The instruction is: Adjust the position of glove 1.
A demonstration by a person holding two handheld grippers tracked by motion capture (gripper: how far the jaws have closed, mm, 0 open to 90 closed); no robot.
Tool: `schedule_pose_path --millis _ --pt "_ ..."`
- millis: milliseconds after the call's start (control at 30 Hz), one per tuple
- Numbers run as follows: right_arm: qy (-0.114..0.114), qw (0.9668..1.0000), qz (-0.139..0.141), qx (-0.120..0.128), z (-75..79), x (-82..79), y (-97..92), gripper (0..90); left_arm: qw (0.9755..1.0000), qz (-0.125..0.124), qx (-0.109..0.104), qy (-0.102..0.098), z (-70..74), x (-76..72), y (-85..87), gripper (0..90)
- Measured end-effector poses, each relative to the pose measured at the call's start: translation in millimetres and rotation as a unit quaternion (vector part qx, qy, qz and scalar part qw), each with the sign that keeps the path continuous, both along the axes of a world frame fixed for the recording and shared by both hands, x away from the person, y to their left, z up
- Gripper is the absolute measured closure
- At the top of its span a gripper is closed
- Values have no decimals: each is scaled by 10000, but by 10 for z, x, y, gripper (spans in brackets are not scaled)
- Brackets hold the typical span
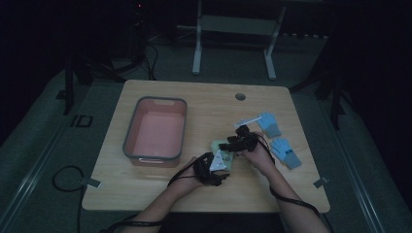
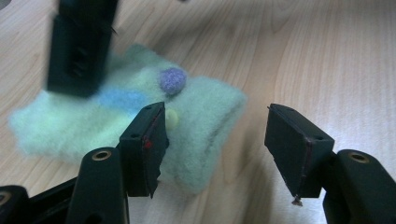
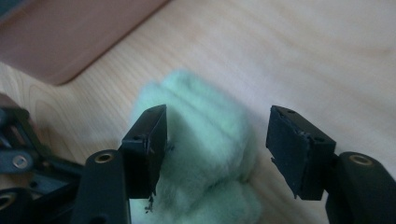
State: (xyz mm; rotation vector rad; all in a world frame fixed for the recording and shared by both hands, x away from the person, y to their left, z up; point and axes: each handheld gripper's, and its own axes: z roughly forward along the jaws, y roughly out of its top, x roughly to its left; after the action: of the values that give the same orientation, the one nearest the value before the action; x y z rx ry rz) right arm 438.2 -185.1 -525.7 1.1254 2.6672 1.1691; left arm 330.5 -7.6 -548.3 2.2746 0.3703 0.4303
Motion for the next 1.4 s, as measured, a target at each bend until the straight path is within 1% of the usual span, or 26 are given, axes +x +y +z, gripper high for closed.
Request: schedule_pose_path --millis 33,67,100,133,167,200,233,267,300,367,400,433,467,533,633,733,900,933,1000,1033,1067,1100,1200,1233,1267,1400 --pt "76 10000 22 7 -28 9 -3 372 10000 0 0 0 0 0 0 394" --pt "177 9998 41 -12 -63 22 -6 364 9999 -6 148 -28 -29 15 -3 392" --pt "177 9998 41 -12 -63 22 -6 364 9999 -6 148 -28 -29 15 -3 389" --pt "303 9995 13 -32 -110 44 -22 351 9996 2 244 -107 -55 25 -3 394" --pt "303 9995 13 -32 -110 44 -22 351 9996 2 244 -107 -55 25 -3 409" --pt "509 9987 39 24 -147 64 -31 376 9991 -18 364 -215 -50 26 -13 434" --pt "509 9987 39 24 -147 64 -31 376 9991 -18 364 -215 -50 26 -13 449" --pt "631 9980 53 83 -168 77 -30 415 9982 -31 507 -314 -48 28 -34 468" --pt "710 9973 119 139 -172 85 -29 444 9977 -21 578 -360 -42 29 -43 494" --pt "795 9966 92 178 -175 90 -19 504 9964 10 695 -485 -32 32 -58 550" --pt "831 9963 109 173 -170 89 -7 540 9965 17 700 -462 -23 42 -59 602" --pt "831 9963 109 173 -170 89 -7 540 9965 17 700 -462 -23 42 -59 614" --pt "806 9966 92 167 -151 79 2 611 9964 9 694 -496 -7 48 -57 651" --pt "758 9970 67 175 -114 66 3 661 9970 45 641 -431 11 61 -55 698" --pt "674 9976 59 155 -85 52 5 682 9969 96 661 -416 40 60 -59 734" --pt "633 9977 55 236 -28 31 3 696 9969 110 687 -365 110 52 -60 747" --pt "618 9973 110 383 67 21 -9 701 9964 147 728 -404 217 36 -43 750" --pt "578 9974 118 407 128 12 -6 702 9961 149 765 -403 300 27 -34 750" --pt "526 9977 130 402 190 2 4 703 9960 161 767 -430 376 15 -25 750" --pt "526 9977 130 402 190 2 4 703 9960 161 767 -430 376 15 -25 751" --pt "490 9977 152 436 258 -9 10 703 9960 156 763 -446 446 10 -9 751" --pt "490 9977 152 436 258 -9 10 703 9960 156 763 -446 446 10 -9 752" --pt "409 9978 160 501 402 -18 21 704 9962 162 714 -480 617 11 42 753" --pt "409 9978 160 501 402 -18 21 704 9962 162 714 -480 617 11 42 753" --pt "353 9977 179 544 485 -17 32 704 9958 154 742 -512 687 12 61 753" --pt "255 9978 207 574 613 -17 77 705 9943 137 857 -616 846 17 117 753"
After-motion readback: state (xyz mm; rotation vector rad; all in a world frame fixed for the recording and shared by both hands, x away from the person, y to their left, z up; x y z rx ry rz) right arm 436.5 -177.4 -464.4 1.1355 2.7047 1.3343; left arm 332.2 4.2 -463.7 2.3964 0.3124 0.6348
